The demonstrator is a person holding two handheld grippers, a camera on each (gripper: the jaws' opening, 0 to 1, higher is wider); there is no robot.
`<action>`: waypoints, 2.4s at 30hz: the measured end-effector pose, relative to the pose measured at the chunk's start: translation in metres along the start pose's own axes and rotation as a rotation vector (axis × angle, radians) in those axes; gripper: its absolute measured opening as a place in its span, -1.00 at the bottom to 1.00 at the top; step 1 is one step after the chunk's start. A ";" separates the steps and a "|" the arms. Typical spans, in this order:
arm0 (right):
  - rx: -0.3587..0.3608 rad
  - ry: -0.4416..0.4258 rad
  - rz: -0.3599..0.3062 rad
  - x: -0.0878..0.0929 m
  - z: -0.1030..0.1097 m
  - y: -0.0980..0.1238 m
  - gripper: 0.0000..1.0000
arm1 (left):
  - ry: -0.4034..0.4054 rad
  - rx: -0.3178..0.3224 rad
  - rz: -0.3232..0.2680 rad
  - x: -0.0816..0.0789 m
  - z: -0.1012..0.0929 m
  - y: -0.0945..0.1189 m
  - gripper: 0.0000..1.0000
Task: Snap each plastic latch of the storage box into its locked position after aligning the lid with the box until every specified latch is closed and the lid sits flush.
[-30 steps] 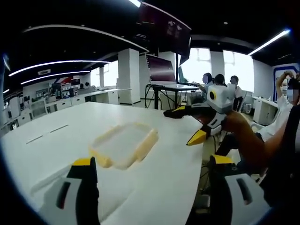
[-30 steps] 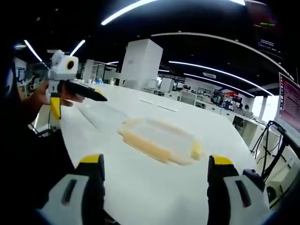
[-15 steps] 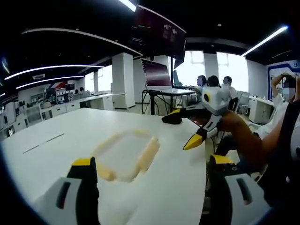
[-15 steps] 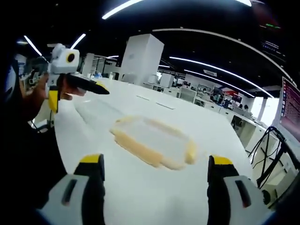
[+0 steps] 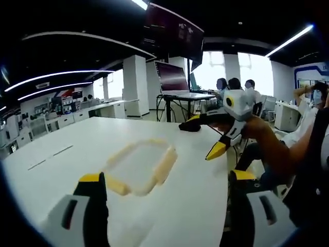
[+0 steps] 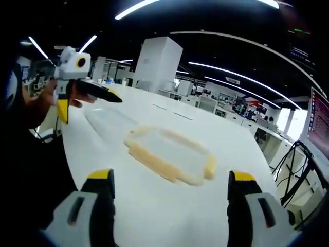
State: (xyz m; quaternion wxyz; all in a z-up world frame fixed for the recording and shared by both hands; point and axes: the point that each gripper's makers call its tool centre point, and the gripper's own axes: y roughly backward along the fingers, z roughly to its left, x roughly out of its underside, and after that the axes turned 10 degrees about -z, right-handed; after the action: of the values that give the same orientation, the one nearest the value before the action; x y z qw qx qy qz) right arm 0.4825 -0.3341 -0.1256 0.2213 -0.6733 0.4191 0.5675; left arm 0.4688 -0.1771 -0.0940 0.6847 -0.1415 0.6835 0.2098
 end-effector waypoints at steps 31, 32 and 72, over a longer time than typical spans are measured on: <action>-0.005 -0.010 -0.035 -0.007 -0.031 0.011 0.77 | -0.063 0.036 0.002 -0.027 0.015 -0.023 0.99; -0.004 -0.009 -0.036 -0.007 -0.031 0.011 0.77 | -0.064 0.038 0.001 -0.027 0.014 -0.024 0.99; -0.001 0.076 0.019 -0.024 -0.050 0.011 0.77 | -0.157 0.047 0.078 -0.048 0.040 -0.014 0.99</action>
State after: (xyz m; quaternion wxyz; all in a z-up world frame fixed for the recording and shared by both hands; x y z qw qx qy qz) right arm 0.5021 -0.3712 -0.0884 0.1996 -0.6905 0.4334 0.5436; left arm 0.5115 -0.1743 -0.0463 0.7307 -0.0815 0.6374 0.2307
